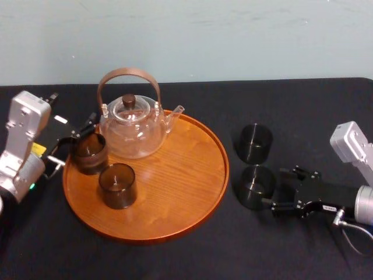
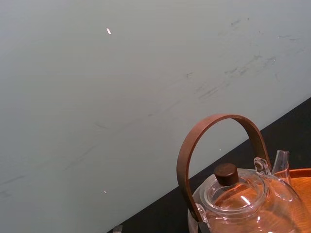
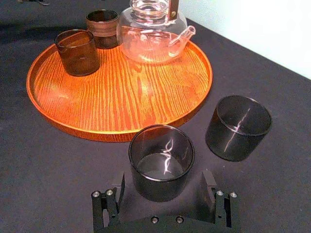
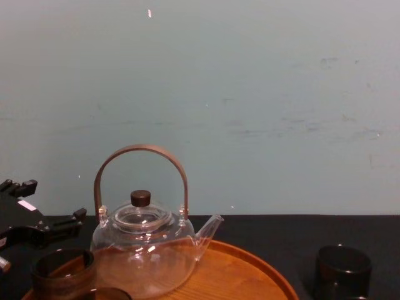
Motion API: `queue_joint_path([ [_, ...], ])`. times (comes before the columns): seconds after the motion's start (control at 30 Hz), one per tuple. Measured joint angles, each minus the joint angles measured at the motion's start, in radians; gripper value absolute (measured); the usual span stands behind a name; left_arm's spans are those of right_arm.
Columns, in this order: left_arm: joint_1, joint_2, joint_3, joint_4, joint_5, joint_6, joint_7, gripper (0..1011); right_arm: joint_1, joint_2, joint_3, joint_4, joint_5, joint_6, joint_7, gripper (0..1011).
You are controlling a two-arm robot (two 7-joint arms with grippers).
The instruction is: Pick up the glass from the table and place it on the tray.
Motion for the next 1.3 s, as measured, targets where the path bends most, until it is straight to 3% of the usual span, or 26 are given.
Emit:
queue_joint_path([
  [0.57, 0.0, 0.0, 0.0, 0.0, 0.0, 0.0, 0.0, 1001, 0.117, -0.052, -0.081, 0.068, -0.047, 0.007, 0.022, 1002],
  [1.3, 0.0, 0.0, 0.0, 0.0, 0.0, 0.0, 0.0, 1001, 0.142, -0.066, -0.101, 0.082, -0.064, 0.007, 0.018, 1002],
])
